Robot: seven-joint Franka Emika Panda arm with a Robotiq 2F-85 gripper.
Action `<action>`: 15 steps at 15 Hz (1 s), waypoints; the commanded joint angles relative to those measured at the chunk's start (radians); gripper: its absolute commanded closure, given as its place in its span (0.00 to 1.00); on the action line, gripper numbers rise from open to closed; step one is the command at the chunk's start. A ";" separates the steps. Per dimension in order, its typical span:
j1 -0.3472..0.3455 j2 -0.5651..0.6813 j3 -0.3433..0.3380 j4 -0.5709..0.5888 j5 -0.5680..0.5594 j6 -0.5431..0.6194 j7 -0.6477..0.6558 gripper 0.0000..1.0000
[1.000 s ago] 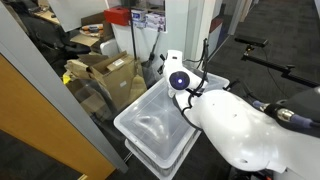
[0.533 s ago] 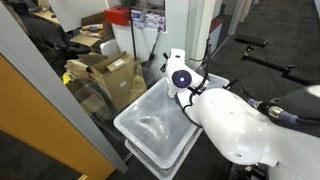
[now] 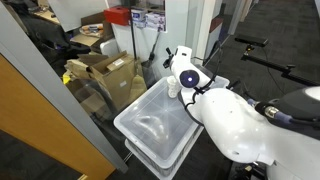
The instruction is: Put the black marker inside the white cup
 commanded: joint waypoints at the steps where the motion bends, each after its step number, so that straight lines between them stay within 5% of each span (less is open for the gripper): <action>1: -0.007 -0.004 0.016 -0.016 0.060 0.063 -0.022 0.95; 15: -0.048 0.000 0.087 0.005 0.153 0.131 -0.040 0.95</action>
